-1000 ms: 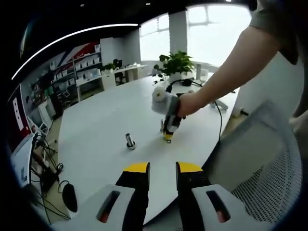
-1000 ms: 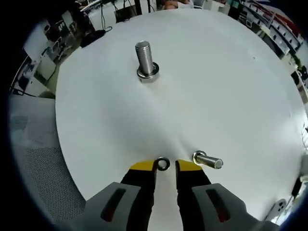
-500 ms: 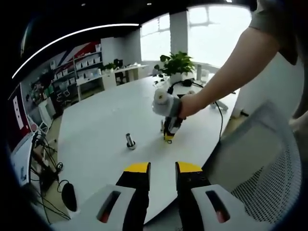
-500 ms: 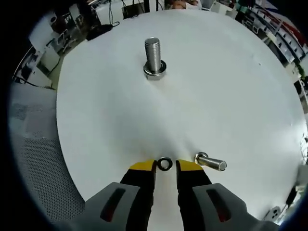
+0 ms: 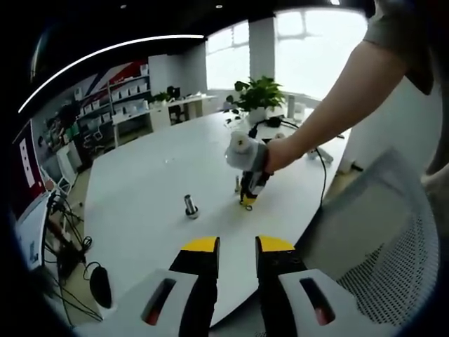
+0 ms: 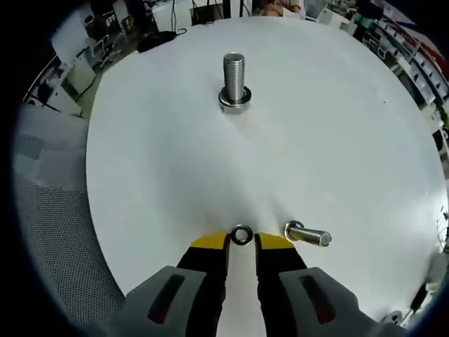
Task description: Place the washer onto the threaded stud by aligning its center hole with the stud, sliding it down to the base, and recovering from edge contact or off-axis alignment until the washer reaches the visible bottom stop.
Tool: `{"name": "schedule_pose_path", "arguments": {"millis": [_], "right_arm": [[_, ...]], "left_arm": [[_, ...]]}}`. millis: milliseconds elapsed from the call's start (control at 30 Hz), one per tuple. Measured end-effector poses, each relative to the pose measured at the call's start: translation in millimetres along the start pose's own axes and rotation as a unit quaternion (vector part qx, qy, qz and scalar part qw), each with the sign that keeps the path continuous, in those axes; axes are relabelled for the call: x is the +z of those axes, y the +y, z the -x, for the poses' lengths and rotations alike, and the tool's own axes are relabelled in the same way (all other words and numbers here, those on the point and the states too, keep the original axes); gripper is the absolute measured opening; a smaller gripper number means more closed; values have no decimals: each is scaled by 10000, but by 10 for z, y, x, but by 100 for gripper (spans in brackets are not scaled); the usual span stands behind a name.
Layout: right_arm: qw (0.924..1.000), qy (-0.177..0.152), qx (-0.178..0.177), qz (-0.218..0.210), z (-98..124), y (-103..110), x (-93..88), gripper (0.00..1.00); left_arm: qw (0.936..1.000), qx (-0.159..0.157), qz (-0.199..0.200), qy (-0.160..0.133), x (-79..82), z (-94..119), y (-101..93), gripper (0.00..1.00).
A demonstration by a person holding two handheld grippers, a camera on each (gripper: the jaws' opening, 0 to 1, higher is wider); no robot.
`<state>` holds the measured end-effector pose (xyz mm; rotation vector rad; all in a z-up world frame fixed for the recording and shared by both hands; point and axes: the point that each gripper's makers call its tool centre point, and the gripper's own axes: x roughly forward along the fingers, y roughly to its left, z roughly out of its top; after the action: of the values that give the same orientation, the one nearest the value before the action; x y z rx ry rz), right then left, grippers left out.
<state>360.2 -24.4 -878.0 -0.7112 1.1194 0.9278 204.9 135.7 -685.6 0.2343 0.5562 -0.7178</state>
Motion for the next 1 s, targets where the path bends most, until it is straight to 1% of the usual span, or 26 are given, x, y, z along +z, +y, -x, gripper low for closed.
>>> {"name": "schedule_pose_path", "arguments": {"millis": [67,100,133,200,333,400,500,567,667,733,900,1000], "right_arm": [[9999,110,-3,112,1,2,9,16],[9999,139,-2,98,1,4,10,16],[9996,241,9,150,-3,1,10,16],[9986,386,24,349,-5,9,12,16],[9980,535,11,346,-9,11,20,16],[9970,666,-22,399,-6,15,20,16],[9939,981,-48,502,-19,16,24,16],[9926,1125,-61,441,-25,13,29,16],[9900,1304,-104,521,-35,12,25,15],[9890,1315,-132,661,-30,27,29,15],[9899,1224,-140,707,-19,22,23,15],[9870,1295,-231,924,-25,38,34,15]], "left_arm": [[10000,14,1,-8,4,3,5,18],[10000,13,8,-10,5,2,4,18],[10000,7,20,-6,2,2,4,18],[10000,11,8,-13,6,4,3,18],[10000,11,4,22,-7,1,1,18],[10000,9,-1,6,2,1,-2,18],[10000,8,-15,66,-20,-9,-3,18],[10000,10,-28,67,-21,-10,-4,18],[10000,6,-24,86,-28,-11,-5,18],[10000,12,-26,93,-30,-12,-2,18],[9999,48,-38,81,-26,-7,7,17],[9999,50,-48,91,-28,-8,7,17]]}}
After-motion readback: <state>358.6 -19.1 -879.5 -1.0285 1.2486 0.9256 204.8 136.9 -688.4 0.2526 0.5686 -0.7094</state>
